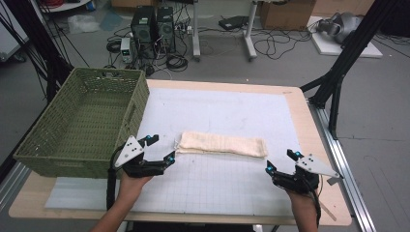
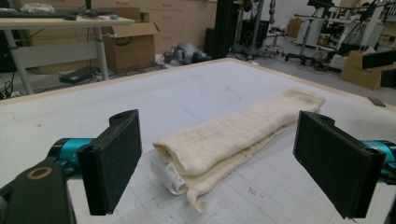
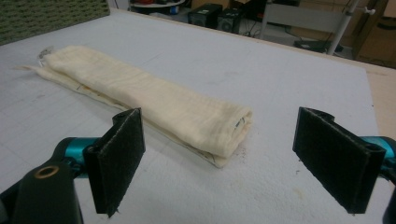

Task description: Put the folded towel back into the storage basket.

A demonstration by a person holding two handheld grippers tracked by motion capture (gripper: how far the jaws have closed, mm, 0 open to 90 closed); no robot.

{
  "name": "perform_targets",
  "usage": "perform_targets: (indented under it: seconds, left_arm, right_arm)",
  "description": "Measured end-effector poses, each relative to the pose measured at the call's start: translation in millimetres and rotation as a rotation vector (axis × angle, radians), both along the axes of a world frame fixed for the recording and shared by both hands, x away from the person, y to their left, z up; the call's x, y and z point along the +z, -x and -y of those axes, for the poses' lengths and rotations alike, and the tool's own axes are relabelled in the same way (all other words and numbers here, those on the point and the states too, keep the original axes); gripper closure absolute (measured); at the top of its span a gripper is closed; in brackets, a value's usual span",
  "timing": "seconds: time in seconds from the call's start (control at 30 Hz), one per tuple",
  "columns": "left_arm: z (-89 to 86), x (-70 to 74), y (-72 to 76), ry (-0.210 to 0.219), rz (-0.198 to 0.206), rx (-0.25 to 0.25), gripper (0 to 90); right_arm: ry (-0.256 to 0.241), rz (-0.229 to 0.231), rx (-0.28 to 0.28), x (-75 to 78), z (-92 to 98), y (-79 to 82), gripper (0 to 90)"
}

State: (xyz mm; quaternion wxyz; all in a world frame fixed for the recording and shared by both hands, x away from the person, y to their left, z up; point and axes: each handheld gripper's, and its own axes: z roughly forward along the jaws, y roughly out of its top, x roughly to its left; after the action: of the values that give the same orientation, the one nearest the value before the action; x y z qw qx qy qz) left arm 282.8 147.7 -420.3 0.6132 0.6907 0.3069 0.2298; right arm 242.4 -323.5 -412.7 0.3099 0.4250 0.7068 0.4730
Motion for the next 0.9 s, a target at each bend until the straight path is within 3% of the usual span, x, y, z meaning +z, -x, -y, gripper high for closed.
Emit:
perform_targets:
  seconds: [0.13,0.53,0.9]
  left_arm:
    - [0.1,-0.5,0.3,0.005,0.001,-0.005,16.0]
    - [-2.2,0.0,1.8,-0.004,-0.016,0.013,16.2]
    - [-2.2,3.0,1.8,0.002,-0.016,0.037,15.9]
  right_arm:
    - [0.013,-0.024,-0.002,1.2,0.3,-0.5,17.9]
    - [-0.006,-0.016,0.008,2.9,-2.3,-2.2,17.9]
    - [0.013,-0.013,0.014,2.5,-3.6,-3.1,17.9]
